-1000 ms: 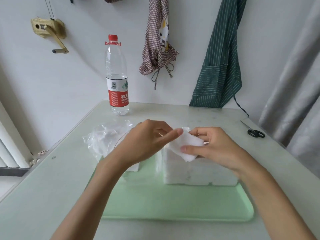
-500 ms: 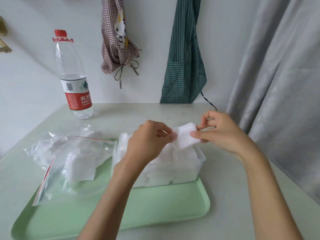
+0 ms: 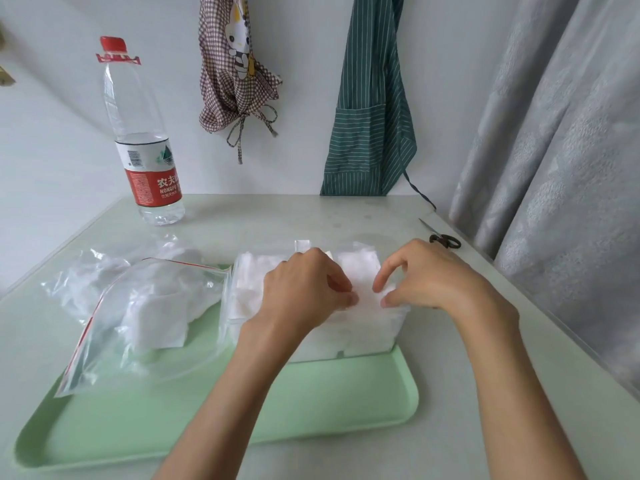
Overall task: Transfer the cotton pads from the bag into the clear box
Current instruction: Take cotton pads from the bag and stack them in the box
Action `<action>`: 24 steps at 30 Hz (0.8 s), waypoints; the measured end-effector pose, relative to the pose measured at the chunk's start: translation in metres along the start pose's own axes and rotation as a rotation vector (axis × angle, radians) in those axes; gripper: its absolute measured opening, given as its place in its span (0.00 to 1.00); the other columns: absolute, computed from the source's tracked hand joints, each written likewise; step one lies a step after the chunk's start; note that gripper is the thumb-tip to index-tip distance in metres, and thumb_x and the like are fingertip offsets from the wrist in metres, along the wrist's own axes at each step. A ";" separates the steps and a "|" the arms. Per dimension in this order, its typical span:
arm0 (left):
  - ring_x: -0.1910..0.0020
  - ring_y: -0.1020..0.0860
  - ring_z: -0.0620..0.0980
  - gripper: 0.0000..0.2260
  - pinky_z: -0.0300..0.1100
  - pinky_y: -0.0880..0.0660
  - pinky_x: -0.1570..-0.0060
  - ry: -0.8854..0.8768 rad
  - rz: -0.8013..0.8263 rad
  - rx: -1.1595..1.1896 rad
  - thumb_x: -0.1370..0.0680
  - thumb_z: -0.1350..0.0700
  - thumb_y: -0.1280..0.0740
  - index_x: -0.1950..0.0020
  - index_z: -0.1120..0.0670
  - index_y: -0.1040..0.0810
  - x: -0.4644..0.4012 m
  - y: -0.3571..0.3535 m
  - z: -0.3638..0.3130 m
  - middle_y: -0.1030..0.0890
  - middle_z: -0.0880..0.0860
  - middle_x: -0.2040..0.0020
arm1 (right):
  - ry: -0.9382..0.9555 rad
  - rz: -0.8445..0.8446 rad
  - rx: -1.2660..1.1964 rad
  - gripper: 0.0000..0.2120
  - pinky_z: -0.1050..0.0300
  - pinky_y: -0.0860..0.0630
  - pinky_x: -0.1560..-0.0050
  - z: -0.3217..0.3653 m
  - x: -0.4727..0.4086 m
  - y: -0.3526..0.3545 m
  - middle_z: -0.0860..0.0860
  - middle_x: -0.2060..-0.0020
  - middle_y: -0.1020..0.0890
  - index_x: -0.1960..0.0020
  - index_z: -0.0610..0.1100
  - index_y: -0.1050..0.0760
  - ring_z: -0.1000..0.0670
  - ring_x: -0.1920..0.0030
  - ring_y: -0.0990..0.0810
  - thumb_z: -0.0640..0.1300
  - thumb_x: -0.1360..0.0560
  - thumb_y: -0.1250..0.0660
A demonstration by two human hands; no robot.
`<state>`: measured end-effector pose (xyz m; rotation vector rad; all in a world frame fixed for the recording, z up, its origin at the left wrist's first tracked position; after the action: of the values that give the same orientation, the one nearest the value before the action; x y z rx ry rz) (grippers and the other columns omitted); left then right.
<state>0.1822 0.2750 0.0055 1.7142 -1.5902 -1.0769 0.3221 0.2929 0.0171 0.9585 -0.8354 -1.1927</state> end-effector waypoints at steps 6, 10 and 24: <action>0.49 0.30 0.43 0.09 0.39 0.31 0.57 -0.131 -0.018 0.018 0.31 0.43 0.28 0.52 0.42 0.18 0.000 0.001 -0.015 0.22 0.42 0.56 | -0.036 0.082 -0.123 0.09 0.60 0.25 0.57 -0.016 -0.007 -0.007 0.54 0.54 0.25 0.63 0.62 0.19 0.52 0.52 0.23 0.50 0.38 0.21; 0.46 0.31 0.44 0.10 0.38 0.33 0.54 -0.069 0.070 0.034 0.31 0.42 0.27 0.51 0.40 0.17 -0.002 -0.012 -0.005 0.23 0.41 0.57 | -0.020 0.175 -0.066 0.09 0.70 0.36 0.74 -0.017 -0.009 -0.022 0.53 0.42 0.25 0.61 0.60 0.20 0.61 0.68 0.31 0.46 0.34 0.24; 0.46 0.29 0.43 0.14 0.40 0.32 0.53 0.152 -0.242 -0.077 0.27 0.45 0.30 0.44 0.44 0.27 0.061 0.117 0.092 0.25 0.40 0.48 | 0.164 -0.224 -0.198 0.07 0.53 0.25 0.50 0.054 0.030 0.032 0.62 0.58 0.19 0.63 0.61 0.21 0.59 0.53 0.22 0.50 0.35 0.25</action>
<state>0.0408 0.2091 0.0440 1.9220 -1.2568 -1.0768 0.2900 0.2583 0.0680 0.9895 -0.4784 -1.3405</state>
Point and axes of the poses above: each hand's wrist, its own x-axis away from the middle knuckle, its own y-axis out of the back of the hand, z = x × y, the point moved 10 cm from there along -x, towards the middle knuckle
